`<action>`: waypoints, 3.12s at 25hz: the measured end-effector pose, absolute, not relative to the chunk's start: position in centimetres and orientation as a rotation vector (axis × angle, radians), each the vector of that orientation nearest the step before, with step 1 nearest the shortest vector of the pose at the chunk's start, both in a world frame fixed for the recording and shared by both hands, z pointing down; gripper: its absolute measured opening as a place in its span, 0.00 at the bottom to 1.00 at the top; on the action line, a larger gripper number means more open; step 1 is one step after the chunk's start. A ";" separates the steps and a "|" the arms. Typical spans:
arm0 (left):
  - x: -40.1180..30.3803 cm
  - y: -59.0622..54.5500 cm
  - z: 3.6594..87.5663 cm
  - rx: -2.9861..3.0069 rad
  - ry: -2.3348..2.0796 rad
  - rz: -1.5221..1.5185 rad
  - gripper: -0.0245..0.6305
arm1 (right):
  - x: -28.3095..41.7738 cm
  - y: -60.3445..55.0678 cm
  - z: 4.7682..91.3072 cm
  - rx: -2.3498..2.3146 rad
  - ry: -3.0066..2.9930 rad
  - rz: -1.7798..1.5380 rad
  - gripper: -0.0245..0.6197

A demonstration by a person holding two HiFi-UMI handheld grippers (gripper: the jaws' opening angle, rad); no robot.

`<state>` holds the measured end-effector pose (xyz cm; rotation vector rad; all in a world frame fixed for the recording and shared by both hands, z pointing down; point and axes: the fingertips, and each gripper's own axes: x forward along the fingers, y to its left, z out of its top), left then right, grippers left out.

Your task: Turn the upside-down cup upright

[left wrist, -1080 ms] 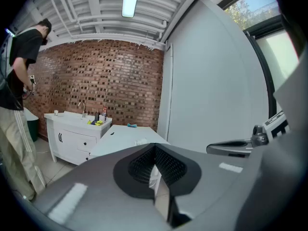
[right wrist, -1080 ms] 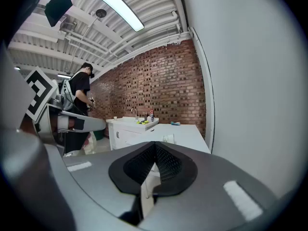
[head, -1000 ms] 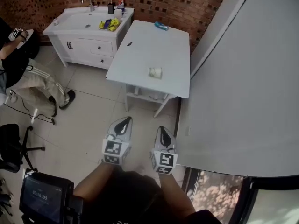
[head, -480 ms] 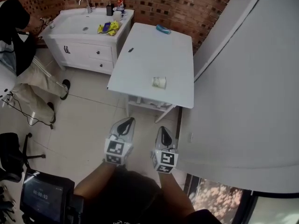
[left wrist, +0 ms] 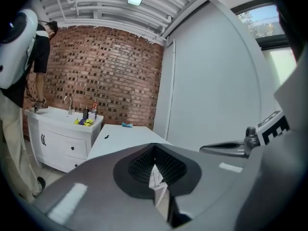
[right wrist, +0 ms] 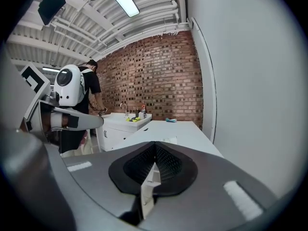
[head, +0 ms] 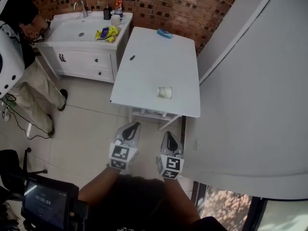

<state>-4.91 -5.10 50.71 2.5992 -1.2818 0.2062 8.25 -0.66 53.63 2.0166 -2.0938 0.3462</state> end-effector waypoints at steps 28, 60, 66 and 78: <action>-5.1 -9.9 51.6 2.638 -1.210 0.225 0.04 | 7.8 -5.0 53.5 2.066 -2.050 0.333 0.06; 0.3 -22.9 54.3 2.551 -1.285 0.301 0.04 | 14.8 -18.8 59.3 1.901 -1.980 0.466 0.06; 0.6 -24.5 55.2 2.525 -1.301 0.324 0.04 | 15.7 -20.5 60.7 1.856 -1.951 0.505 0.08; 1.7 -26.5 56.2 2.498 -1.318 0.356 0.04 | 17.3 -23.6 63.1 1.772 -1.952 0.567 0.14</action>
